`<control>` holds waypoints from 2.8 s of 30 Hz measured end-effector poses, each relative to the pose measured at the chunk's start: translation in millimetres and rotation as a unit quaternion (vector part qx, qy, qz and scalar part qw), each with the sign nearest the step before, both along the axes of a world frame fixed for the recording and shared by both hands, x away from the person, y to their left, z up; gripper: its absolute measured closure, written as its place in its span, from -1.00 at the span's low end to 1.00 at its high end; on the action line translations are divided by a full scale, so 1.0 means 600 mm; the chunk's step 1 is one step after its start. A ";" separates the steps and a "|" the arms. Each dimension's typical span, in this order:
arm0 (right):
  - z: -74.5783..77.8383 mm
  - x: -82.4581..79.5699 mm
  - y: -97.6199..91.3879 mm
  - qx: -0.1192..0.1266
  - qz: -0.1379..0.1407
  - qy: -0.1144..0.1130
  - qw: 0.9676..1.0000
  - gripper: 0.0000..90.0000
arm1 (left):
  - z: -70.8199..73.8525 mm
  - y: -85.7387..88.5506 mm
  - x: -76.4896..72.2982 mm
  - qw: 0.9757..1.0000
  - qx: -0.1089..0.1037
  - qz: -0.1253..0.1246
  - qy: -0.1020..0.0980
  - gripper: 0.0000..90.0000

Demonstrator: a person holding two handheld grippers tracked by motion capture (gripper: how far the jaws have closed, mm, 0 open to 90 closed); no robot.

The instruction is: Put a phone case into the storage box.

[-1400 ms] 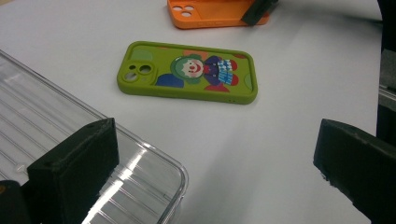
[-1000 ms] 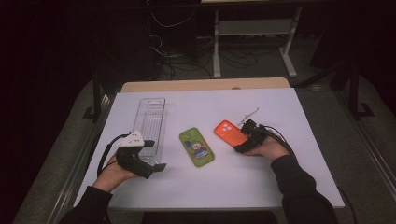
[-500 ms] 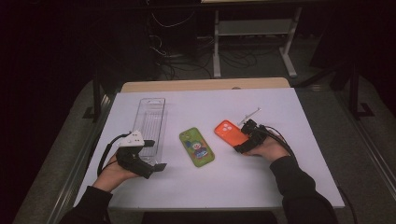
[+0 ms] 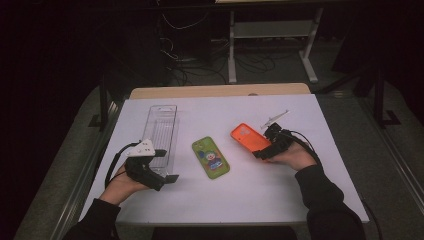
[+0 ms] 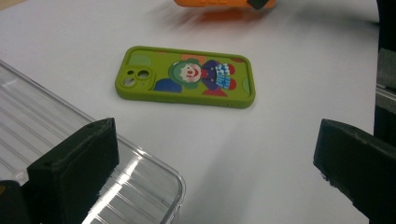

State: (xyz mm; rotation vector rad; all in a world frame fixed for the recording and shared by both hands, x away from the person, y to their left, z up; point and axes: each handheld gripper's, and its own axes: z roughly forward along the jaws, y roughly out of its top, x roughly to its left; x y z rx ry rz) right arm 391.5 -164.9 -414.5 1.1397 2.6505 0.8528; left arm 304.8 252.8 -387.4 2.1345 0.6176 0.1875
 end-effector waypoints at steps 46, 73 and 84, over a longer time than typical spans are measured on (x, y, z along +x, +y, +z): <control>0.073 0.004 0.007 0.001 0.133 -0.031 0.991 -0.66 | 0.057 -0.142 0.104 0.995 -0.005 -0.098 -0.013 -1.00; 0.057 -0.038 0.049 0.004 0.235 -0.030 0.971 -0.66 | 0.046 -0.186 0.085 0.985 0.035 -0.169 -0.020 -1.00; 0.054 -0.054 0.073 -0.005 0.275 -0.022 0.961 -0.66 | 0.045 -0.196 0.077 0.980 0.049 -0.194 -0.024 -1.00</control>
